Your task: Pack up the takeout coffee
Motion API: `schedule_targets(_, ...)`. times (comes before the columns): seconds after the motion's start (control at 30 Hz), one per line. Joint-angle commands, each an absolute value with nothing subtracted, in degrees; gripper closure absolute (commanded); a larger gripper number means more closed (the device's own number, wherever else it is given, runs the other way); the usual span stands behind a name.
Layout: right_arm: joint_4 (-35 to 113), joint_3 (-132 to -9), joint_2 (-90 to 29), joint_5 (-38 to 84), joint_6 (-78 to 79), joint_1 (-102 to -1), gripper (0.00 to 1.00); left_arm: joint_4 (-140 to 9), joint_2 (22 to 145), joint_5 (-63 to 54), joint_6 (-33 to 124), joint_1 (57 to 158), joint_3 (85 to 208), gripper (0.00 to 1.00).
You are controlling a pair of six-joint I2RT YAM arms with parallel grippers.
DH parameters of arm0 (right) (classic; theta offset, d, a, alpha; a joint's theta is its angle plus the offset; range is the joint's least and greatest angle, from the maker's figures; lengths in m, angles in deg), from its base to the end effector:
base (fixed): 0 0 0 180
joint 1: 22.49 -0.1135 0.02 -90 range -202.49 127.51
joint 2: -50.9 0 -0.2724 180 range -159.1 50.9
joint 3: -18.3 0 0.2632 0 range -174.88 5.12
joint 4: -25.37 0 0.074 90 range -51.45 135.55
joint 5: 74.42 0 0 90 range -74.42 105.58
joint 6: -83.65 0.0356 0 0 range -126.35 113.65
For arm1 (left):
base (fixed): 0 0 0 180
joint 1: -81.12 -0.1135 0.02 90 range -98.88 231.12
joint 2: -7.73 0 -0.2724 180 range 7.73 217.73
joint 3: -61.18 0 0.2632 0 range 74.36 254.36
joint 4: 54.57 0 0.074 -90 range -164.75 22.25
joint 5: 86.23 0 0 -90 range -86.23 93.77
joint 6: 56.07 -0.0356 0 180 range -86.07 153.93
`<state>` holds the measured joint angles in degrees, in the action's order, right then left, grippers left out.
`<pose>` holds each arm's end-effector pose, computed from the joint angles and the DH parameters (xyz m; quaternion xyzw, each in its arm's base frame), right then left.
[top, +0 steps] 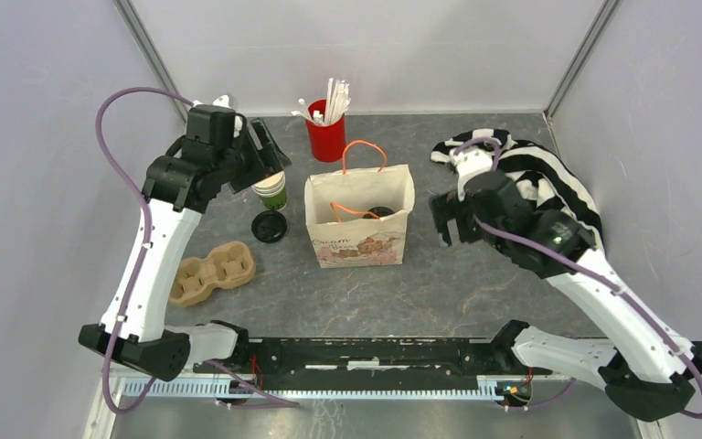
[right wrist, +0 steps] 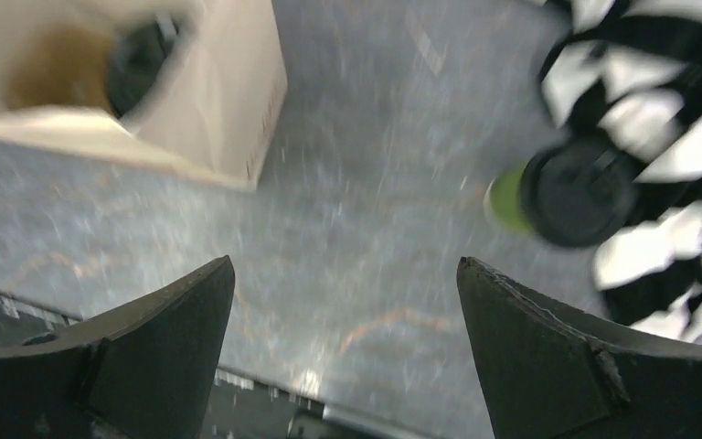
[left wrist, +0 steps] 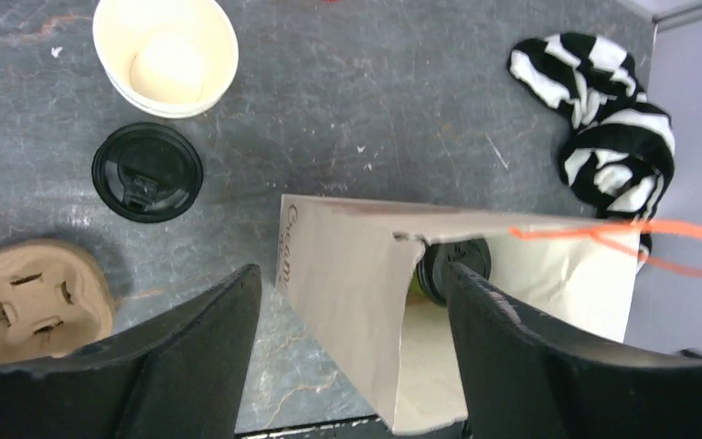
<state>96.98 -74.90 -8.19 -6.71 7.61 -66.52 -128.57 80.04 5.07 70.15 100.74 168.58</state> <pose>0.1408 0.1174 0.4297 -0.1457 0.8720 0.0587 0.4636 0.2243 -0.0791 0.4555 -0.1351 0.8920 -0.1929 0.3858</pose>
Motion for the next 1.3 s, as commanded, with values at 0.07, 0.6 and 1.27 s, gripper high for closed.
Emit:
schedule_targets(0.07, 89.74, -53.56, -2.24, 14.69, 19.50, -64.31, 0.02, -120.75, 88.72, -1.23, 65.80, 96.69, 169.73, 0.33)
schedule_targets(0.6, 51.50, -24.32, -4.81, 19.00, 47.53, -64.07, 0.08, -120.60, 106.80, -10.76, 56.37, 100.66, 172.28, 0.66)
schedule_targets(1.27, 49.96, -34.35, -22.95, 20.55, 35.86, -51.78, 0.08, -115.42, 93.32, -13.19, 61.43, 105.10, 149.36, 0.72)
